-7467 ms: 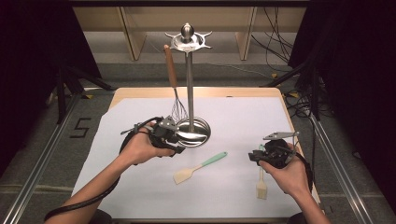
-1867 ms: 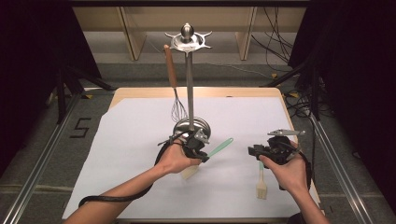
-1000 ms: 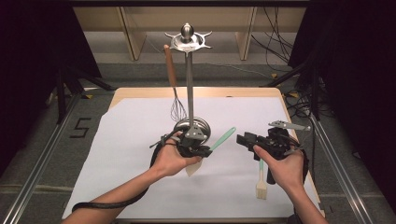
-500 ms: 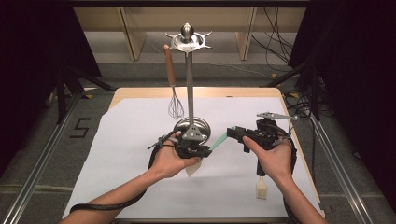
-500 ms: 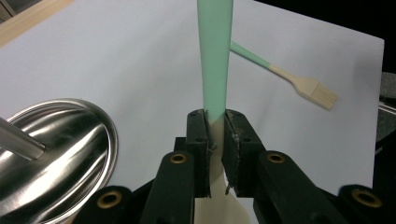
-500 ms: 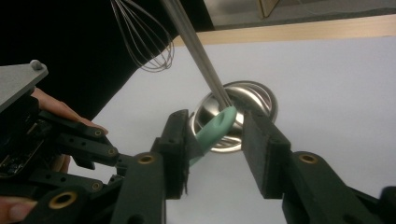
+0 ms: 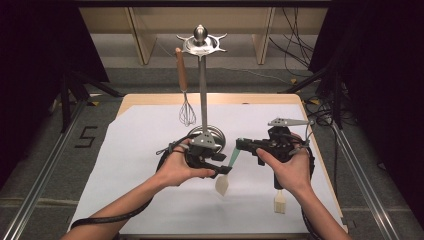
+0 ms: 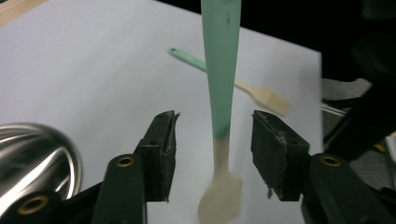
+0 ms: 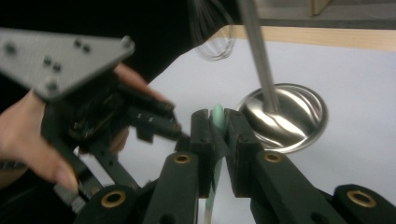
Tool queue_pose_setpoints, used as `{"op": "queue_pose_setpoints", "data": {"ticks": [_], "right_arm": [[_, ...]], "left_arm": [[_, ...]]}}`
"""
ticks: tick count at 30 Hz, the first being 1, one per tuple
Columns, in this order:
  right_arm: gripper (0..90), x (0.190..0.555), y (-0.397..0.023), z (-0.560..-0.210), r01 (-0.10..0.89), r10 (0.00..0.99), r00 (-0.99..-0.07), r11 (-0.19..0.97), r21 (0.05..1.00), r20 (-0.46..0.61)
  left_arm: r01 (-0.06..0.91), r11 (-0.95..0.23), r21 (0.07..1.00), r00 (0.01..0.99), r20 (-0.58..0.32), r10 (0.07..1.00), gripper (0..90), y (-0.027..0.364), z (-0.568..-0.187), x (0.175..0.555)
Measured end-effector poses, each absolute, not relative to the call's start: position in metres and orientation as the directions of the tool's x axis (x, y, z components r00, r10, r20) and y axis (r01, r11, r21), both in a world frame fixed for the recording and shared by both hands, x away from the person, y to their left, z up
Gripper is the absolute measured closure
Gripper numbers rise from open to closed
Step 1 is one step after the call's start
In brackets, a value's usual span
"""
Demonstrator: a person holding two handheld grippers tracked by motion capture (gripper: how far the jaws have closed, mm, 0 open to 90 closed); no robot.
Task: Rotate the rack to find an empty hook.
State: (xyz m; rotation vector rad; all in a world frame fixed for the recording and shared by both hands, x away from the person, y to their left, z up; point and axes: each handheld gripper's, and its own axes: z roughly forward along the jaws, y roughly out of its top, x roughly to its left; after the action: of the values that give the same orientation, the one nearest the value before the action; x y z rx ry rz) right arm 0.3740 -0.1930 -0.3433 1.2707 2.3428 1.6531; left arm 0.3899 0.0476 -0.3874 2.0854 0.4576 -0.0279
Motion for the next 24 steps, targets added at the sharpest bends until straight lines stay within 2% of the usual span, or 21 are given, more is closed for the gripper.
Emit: {"op": "queue_pose_setpoints", "data": {"ticks": [1,2,3,5,7,15,16,19,24], "right_arm": [[83.4,0.3754,-0.1934,-0.3435,0.571,0.589,-0.704,0.140,0.809,0.396],[83.4,0.3735,-0.1929,-0.3422,0.583,0.581,-0.703,0.139,0.800,0.411],[83.4,0.3755,-0.1939,-0.3432,0.538,0.569,-0.737,0.170,0.826,0.363],[83.4,0.3747,-0.1937,-0.3421,0.549,0.554,-0.742,0.176,0.817,0.378],[83.4,0.3735,-0.1931,-0.3423,0.535,0.519,-0.763,0.172,0.827,0.385],[83.3,0.3704,-0.1914,-0.3399,0.550,0.488,-0.765,0.158,0.820,0.419],[83.3,0.3716,-0.1922,-0.3397,0.529,0.483,-0.781,0.175,0.830,0.396],[83.3,0.3707,-0.1882,-0.3390,0.528,0.471,-0.787,0.181,0.830,0.398],[82.1,0.3711,-0.1842,-0.3394,0.485,0.460,-0.810,0.177,0.857,0.363]], "left_arm": [[0.318,-0.468,0.825,0.936,-0.196,0.291,46.9,0.0492,-0.3855,0.3913],[0.323,-0.463,0.825,0.937,-0.208,0.282,46.7,0.0493,-0.3845,0.3912],[0.327,-0.460,0.825,0.938,-0.223,0.267,46.7,0.0492,-0.3844,0.3920],[0.334,-0.457,0.824,0.937,-0.238,0.256,47.0,0.0487,-0.3851,0.3931],[0.356,-0.454,0.817,0.932,-0.279,0.230,52.7,0.0464,-0.3871,0.3947],[0.375,-0.424,0.824,0.927,-0.326,0.187,75.7,0.0487,-0.3894,0.3977],[0.390,-0.421,0.819,0.921,-0.342,0.188,77.7,0.0494,-0.3897,0.3971],[0.382,-0.422,0.823,0.924,-0.344,0.165,80.4,0.0512,-0.3895,0.3962],[0.372,-0.414,0.831,0.928,-0.325,0.180,82.8,0.0536,-0.3874,0.3942]]}}
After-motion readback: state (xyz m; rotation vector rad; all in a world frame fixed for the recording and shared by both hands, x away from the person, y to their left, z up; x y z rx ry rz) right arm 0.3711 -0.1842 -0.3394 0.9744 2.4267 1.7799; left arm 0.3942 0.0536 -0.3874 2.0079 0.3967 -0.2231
